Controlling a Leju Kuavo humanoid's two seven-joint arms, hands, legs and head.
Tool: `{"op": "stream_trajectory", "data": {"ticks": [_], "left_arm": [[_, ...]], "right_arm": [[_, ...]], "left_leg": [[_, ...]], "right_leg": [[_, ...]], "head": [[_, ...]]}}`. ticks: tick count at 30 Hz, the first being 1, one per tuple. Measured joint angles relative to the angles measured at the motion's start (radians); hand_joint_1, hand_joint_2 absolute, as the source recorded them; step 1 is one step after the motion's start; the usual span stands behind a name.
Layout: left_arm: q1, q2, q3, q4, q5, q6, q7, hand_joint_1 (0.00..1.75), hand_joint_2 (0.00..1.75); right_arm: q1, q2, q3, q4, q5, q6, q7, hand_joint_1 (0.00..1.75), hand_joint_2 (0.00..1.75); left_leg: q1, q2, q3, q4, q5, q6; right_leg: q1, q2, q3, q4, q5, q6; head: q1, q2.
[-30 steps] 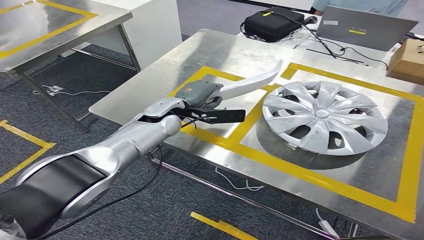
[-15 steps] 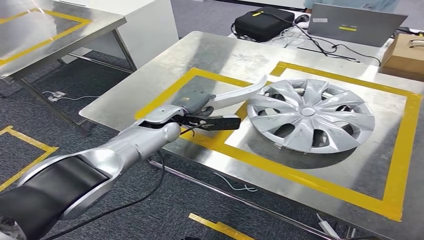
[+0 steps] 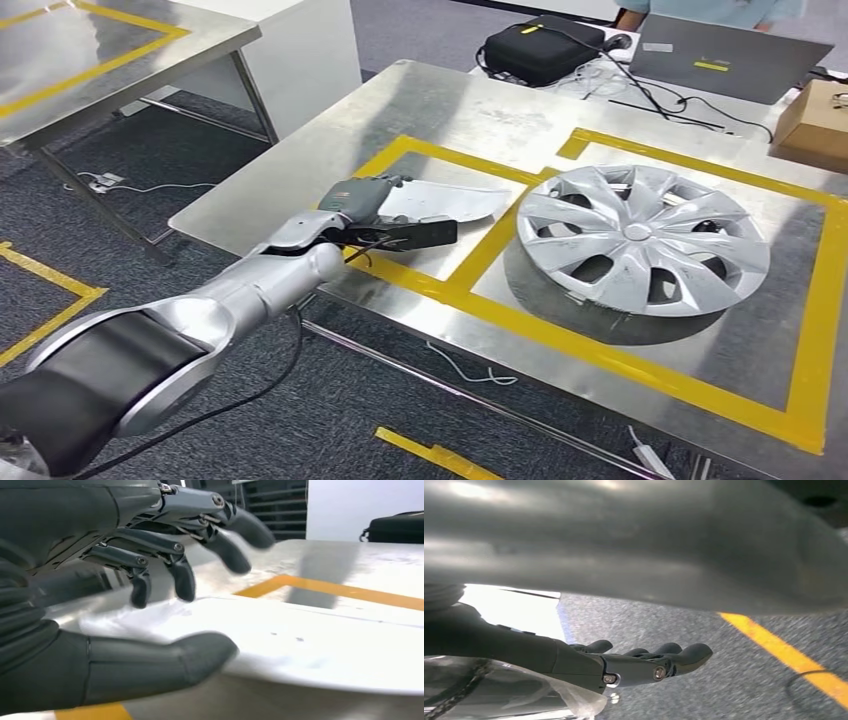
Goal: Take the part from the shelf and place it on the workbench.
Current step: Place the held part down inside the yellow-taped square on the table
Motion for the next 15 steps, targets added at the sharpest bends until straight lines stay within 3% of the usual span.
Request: {"op": "stream_trajectory", "data": {"ticks": [1, 2, 4, 6, 7, 10, 15], "left_arm": [[0.006, -0.003, 0.018, 0.000, 0.030, 0.007, -0.022, 0.00, 0.00], [0.013, -0.007, 0.039, -0.002, 0.060, 0.014, -0.044, 0.00, 0.00], [0.024, -0.019, 0.085, -0.010, 0.122, 0.029, -0.088, 0.00, 0.00], [0.030, -0.029, 0.129, -0.022, 0.162, 0.041, -0.118, 0.00, 0.00], [0.033, -0.032, 0.146, -0.027, 0.172, 0.043, -0.125, 0.00, 0.00], [0.042, -0.039, 0.180, -0.037, 0.197, 0.044, -0.140, 0.00, 0.00], [0.047, -0.041, 0.190, -0.043, 0.213, 0.043, -0.149, 0.00, 0.00]], "right_arm": [[0.001, 0.000, 0.000, 0.000, 0.000, -0.001, 0.000, 0.00, 0.00], [0.001, 0.000, 0.000, 0.000, 0.000, -0.001, 0.000, 0.00, 0.00], [0.001, 0.000, 0.000, 0.000, 0.000, -0.004, 0.001, 0.00, 0.00], [-0.001, 0.000, 0.000, 0.000, 0.000, -0.006, 0.001, 0.00, 0.00], [-0.001, 0.000, 0.000, 0.000, 0.000, -0.006, 0.001, 0.00, 0.00], [0.000, 0.000, -0.001, 0.000, 0.000, -0.008, 0.001, 0.00, 0.00], [0.000, 0.000, -0.001, 0.000, 0.000, -0.009, 0.001, 0.00, 0.00]], "left_leg": [[0.000, 0.000, 0.000, 0.001, -0.001, 0.000], [0.000, 0.000, 0.000, 0.001, -0.001, -0.001], [0.002, -0.001, 0.001, 0.006, -0.005, -0.005], [-0.001, -0.003, -0.002, 0.013, -0.009, -0.014], [-0.003, -0.004, -0.004, 0.015, -0.010, -0.019], [-0.003, -0.003, -0.004, 0.016, -0.007, -0.030], [-0.002, -0.003, -0.004, 0.016, -0.008, -0.034]], "right_leg": [[-0.001, 0.000, -0.020, 0.033, -0.002, 0.003], [-0.001, -0.001, -0.021, 0.029, 0.015, 0.006], [-0.004, -0.002, 0.028, -0.084, 0.085, 0.008], [-0.004, -0.002, 0.089, -0.199, 0.124, 0.004], [-0.003, -0.002, 0.103, -0.224, 0.127, 0.000], [0.001, 0.002, 0.106, -0.229, 0.126, -0.015], [0.000, 0.002, 0.107, -0.230, 0.129, -0.021]], "head": [[0.000, 0.000], [0.000, 0.000], [0.000, 0.000], [0.000, 0.000], [0.000, 0.000], [0.000, 0.000], [0.001, 0.000]]}}
